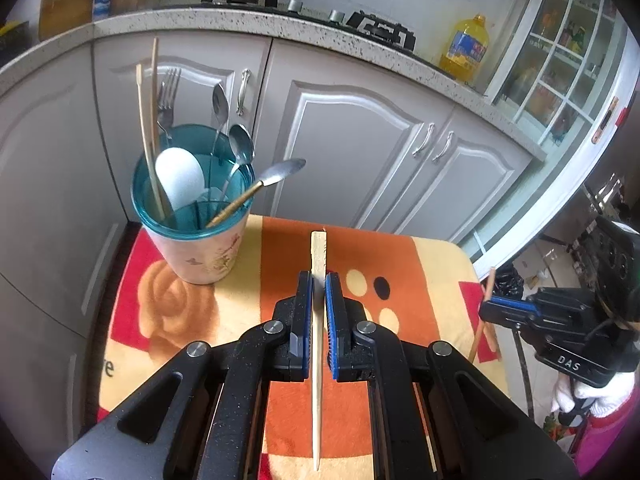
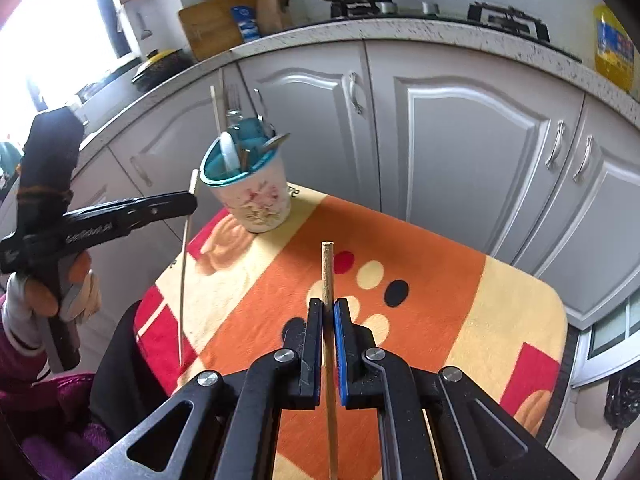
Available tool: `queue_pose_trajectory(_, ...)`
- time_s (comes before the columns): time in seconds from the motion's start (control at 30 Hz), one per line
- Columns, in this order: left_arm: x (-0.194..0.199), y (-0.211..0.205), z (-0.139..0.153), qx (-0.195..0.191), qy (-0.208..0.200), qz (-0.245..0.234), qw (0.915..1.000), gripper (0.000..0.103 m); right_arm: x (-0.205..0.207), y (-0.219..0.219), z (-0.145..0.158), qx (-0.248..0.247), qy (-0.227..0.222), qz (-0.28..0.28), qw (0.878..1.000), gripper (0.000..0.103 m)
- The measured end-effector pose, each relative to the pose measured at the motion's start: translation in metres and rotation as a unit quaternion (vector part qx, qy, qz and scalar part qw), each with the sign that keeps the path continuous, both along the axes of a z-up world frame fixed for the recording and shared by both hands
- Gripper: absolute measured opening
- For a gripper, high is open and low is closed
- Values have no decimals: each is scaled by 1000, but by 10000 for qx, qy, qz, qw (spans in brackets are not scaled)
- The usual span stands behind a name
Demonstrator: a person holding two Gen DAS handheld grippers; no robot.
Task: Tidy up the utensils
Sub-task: 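Carry both chopsticks up above the cup with both grippers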
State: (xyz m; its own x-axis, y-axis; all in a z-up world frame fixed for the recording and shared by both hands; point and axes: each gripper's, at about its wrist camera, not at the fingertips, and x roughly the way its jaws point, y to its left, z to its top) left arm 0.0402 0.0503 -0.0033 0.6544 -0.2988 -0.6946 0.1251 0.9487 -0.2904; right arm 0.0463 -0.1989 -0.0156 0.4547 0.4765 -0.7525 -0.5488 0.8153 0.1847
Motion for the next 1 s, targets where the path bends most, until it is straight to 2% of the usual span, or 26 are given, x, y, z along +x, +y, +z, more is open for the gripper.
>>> queue_pose_trajectory(0.33,-10,21,30,-121,-256,142,9995,5,-13,13,32,62,-377,156,9991,5)
queue_pose_trajectory(0.53,-1,48,64,-219,-583,433,9971,5,-4,32,60,185,-632,339,9973,5)
queue_pose_trajectory(0.77,34,91,100,-189,-1031,1047,9890,5,13,69,113,416,-1019,745,9911,5)
queue_pose_trajectory(1.0,73,117,107,20,-1373,1559,9782,5,38,109,162,565,-1355,1079,9833,5)
